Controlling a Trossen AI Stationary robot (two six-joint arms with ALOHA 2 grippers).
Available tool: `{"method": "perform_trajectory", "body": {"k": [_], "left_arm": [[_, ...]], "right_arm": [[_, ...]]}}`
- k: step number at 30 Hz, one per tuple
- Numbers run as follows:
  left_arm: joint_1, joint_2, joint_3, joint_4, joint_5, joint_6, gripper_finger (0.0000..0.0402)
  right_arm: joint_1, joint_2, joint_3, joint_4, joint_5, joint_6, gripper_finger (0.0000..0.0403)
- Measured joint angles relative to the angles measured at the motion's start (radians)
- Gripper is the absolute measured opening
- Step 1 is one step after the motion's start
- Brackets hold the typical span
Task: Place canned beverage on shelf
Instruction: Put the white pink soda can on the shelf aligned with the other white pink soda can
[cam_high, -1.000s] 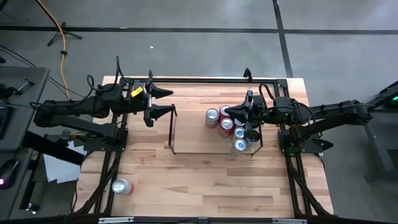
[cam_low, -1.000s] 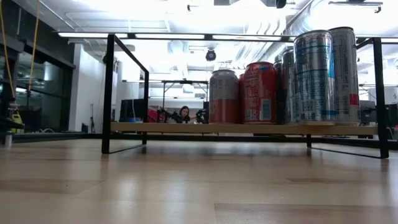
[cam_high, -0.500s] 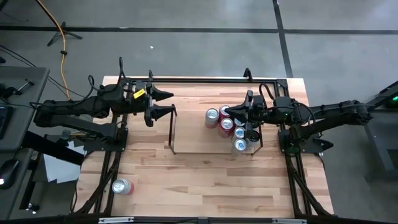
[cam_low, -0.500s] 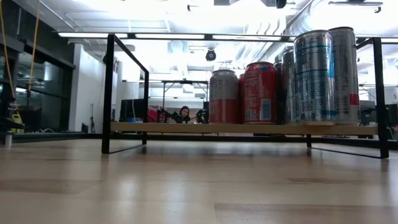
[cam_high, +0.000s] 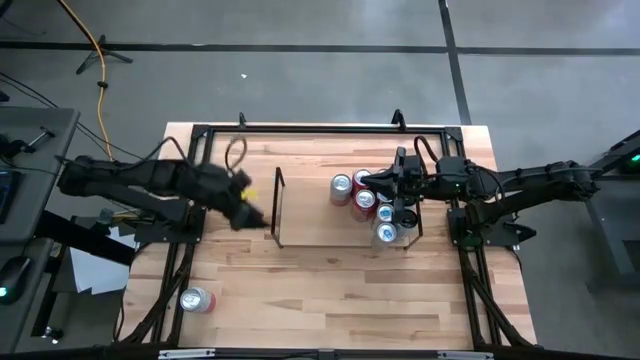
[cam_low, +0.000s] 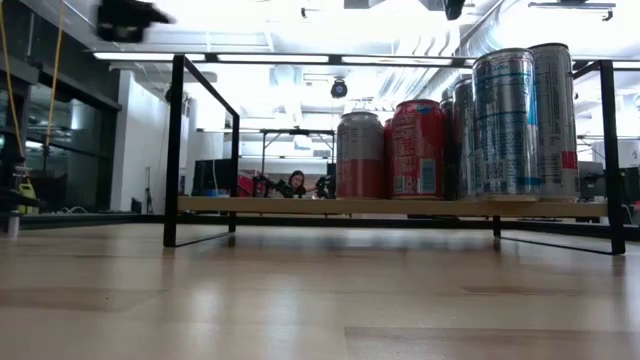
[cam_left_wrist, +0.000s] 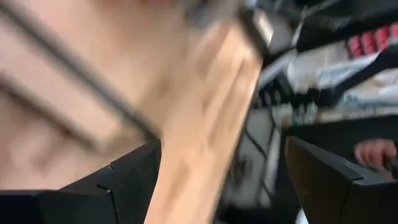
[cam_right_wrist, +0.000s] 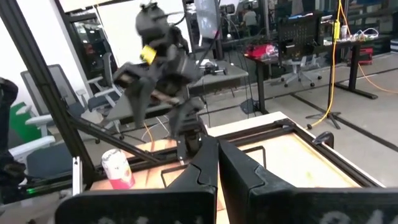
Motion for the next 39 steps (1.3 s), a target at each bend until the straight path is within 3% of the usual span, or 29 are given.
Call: {"method": "perform_trajectory", "body": {"k": [11, 16, 21, 28, 39], "left_arm": [[-0.432, 0.018, 0.000, -0.187, -0.036, -0.575, 0.0301], [-0.644, 0.071, 0.000, -0.339, 0.015, -0.859, 0.0301], [-0.803, 0.158, 0.000, -0.374, 0.052, -1.077, 0.0300], [-0.901, 0.262, 0.000, -0.371, 0.084, -1.229, 0.0301], [-0.912, 0.365, 0.000, -0.368, 0.074, -1.222, 0.0301]], "right_arm": [[0.000, 0.000, 0.000, -0.022, -0.002, 0.000, 0.0000], [0.000, 0.000, 0.000, -0.048, -0.006, 0.000, 0.0000], [0.000, 0.000, 0.000, -0.074, -0.005, 0.000, 0.0000], [0.000, 0.000, 0.000, -0.085, -0.004, 0.000, 0.0000], [0.000, 0.000, 0.000, -0.093, -0.003, 0.000, 0.0000]]}}
